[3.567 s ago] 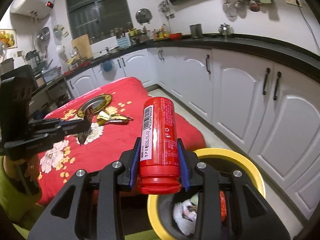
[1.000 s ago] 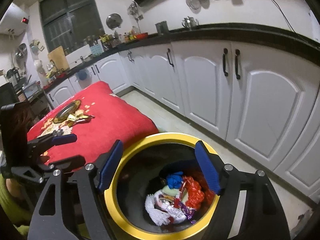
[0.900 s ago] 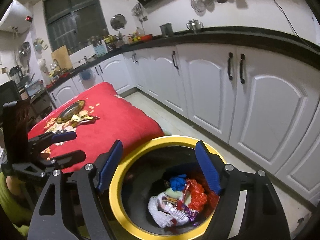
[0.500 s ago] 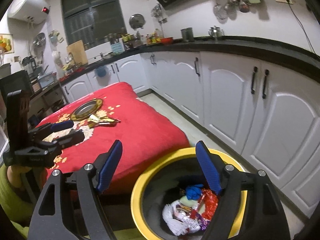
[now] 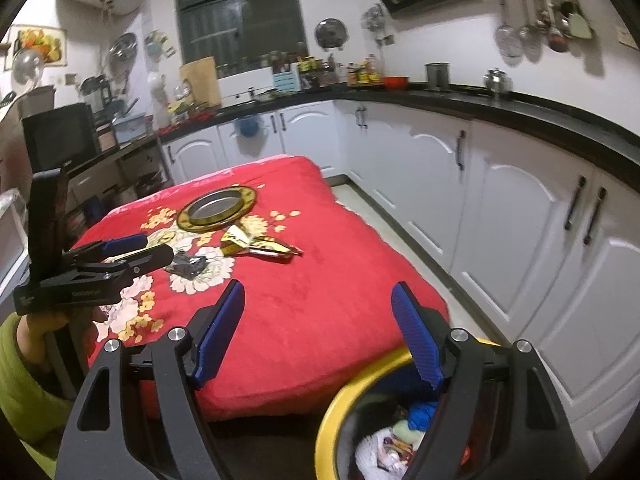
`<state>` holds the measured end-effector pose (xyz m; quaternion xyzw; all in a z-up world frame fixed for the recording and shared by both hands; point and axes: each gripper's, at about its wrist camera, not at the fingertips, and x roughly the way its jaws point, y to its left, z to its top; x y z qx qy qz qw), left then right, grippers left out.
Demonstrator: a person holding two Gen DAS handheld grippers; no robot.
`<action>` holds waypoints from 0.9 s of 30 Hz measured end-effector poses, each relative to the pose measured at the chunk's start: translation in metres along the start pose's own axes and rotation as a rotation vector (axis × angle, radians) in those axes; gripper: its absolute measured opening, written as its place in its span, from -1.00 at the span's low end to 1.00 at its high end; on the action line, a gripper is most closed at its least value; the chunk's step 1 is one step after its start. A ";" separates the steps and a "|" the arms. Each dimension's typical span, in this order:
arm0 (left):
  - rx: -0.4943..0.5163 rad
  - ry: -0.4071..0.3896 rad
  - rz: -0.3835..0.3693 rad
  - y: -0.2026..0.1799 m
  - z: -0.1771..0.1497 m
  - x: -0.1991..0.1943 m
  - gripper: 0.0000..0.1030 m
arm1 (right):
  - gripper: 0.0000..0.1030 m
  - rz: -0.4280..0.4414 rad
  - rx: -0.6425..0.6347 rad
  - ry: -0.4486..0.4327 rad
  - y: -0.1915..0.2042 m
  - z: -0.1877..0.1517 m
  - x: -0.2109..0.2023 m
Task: Collect trash
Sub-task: 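Move both open tools back over the remaining wrappers on the red cover, then grasp the green-and-black snack bag with the left tool while the right tool grasps the yellow wrapper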
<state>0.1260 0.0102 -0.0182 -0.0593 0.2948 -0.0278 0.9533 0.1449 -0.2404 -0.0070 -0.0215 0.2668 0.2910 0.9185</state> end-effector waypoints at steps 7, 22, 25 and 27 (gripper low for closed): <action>-0.101 0.045 0.083 0.053 -0.013 0.006 0.78 | 0.42 0.057 -0.081 0.041 0.022 0.017 0.049; -0.228 0.180 0.134 0.107 -0.026 0.059 0.78 | 0.42 0.107 -0.313 0.250 0.047 0.041 0.202; -0.214 0.194 0.138 0.109 -0.023 0.070 0.78 | 0.42 0.117 -0.360 0.278 0.049 0.043 0.222; -0.202 0.200 0.140 0.110 -0.021 0.076 0.78 | 0.42 0.118 -0.399 0.297 0.053 0.045 0.236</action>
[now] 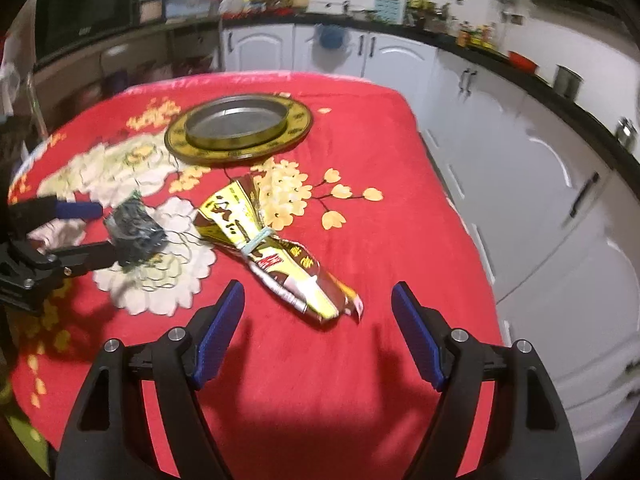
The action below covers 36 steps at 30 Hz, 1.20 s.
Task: Collect trash
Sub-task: 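Grasp the green-and-black snack bag with the left tool while the right tool grasps the yellow wrapper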
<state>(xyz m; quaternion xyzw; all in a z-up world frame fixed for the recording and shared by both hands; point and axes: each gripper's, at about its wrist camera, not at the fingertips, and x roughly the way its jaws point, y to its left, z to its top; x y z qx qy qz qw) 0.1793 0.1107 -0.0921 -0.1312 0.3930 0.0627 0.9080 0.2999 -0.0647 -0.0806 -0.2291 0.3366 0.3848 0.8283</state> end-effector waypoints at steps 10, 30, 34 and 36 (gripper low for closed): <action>0.006 0.035 -0.003 0.002 0.009 0.021 0.69 | 0.04 0.067 -0.124 0.074 0.012 0.021 0.045; -0.011 0.014 -0.036 0.010 -0.007 0.005 -0.35 | -0.46 0.072 0.060 0.008 0.047 -0.028 0.000; -0.014 0.012 -0.059 0.007 -0.011 -0.003 -0.37 | -0.46 0.077 0.108 -0.027 0.056 -0.041 -0.017; -0.005 0.007 -0.069 0.003 -0.015 -0.009 -0.37 | -0.46 0.082 0.136 -0.041 0.059 -0.048 -0.026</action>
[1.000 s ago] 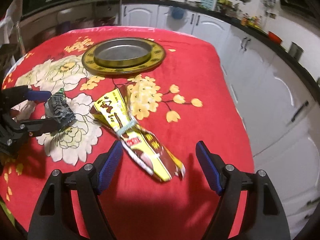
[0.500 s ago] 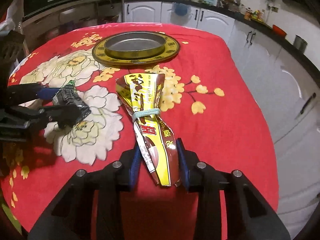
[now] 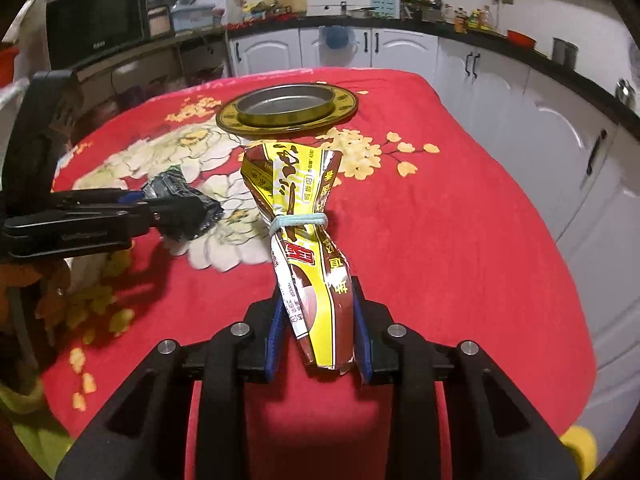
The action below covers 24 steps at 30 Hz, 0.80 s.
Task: Collect trash
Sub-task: 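Grasp the green-and-black snack bag with the left tool while the right tool grasps the yellow wrapper, then carry the green bag and yellow wrapper over the bin with both tools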
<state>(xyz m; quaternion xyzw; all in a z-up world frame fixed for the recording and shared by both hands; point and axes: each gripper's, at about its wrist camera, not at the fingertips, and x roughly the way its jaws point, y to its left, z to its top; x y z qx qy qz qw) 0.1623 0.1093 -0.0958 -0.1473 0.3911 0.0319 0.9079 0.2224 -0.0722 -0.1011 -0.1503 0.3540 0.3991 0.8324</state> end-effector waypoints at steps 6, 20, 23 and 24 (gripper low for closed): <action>0.012 -0.022 -0.023 -0.009 -0.006 -0.017 -0.37 | -0.46 -0.001 0.043 -0.042 0.005 -0.013 -0.025; 0.079 -0.091 -0.082 -0.044 -0.007 -0.056 -0.51 | -0.46 -0.052 0.168 -0.123 -0.006 -0.032 -0.090; 0.093 -0.095 -0.101 -0.053 -0.007 -0.062 -0.57 | -0.46 -0.071 0.164 -0.137 -0.005 -0.033 -0.106; 0.098 -0.097 -0.103 -0.056 -0.007 -0.063 -0.61 | -0.46 -0.075 0.166 -0.143 -0.005 -0.035 -0.111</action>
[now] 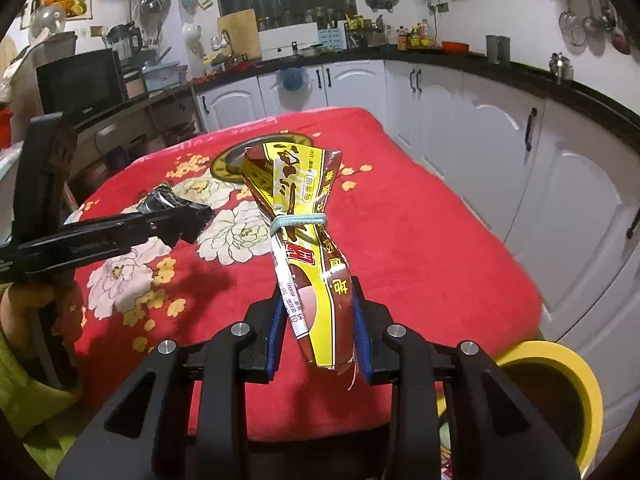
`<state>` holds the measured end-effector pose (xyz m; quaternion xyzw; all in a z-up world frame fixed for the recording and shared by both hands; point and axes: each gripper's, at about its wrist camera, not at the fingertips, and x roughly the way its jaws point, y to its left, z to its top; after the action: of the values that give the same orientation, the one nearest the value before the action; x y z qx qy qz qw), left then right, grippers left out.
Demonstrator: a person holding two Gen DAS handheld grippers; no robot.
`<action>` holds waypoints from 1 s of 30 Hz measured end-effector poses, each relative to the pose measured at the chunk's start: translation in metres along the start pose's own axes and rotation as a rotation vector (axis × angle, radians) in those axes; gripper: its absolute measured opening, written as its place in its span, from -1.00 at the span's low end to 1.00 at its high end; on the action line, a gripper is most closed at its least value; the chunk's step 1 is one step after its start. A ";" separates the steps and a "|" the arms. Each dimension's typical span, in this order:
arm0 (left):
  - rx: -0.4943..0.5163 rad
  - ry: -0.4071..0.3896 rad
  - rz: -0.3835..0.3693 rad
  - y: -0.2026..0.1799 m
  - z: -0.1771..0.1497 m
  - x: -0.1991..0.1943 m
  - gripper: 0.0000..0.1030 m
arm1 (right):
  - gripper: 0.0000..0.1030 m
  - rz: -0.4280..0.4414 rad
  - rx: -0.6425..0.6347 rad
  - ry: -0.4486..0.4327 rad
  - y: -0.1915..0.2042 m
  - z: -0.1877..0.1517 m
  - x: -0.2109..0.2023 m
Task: Collect trash
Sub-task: 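Carry the green bag and yellow wrapper over the bin with both tools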
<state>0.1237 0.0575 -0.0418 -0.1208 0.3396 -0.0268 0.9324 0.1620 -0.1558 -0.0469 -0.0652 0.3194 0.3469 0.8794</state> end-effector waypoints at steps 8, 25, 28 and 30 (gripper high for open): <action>0.060 -0.010 -0.048 -0.036 0.006 -0.002 -0.77 | -0.46 -0.045 0.044 -0.059 -0.014 -0.005 -0.042; 0.206 -0.021 -0.171 -0.124 0.019 0.004 -0.78 | -0.46 -0.191 0.140 -0.179 -0.065 -0.030 -0.117; 0.229 -0.017 -0.191 -0.139 0.017 0.006 -0.78 | -0.46 -0.226 0.159 -0.192 -0.073 -0.037 -0.128; 0.242 -0.015 -0.208 -0.149 0.015 0.007 -0.78 | -0.46 -0.246 0.175 -0.197 -0.079 -0.041 -0.134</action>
<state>0.1437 -0.0851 0.0012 -0.0424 0.3128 -0.1629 0.9348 0.1177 -0.3047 -0.0066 0.0073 0.2504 0.2121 0.9446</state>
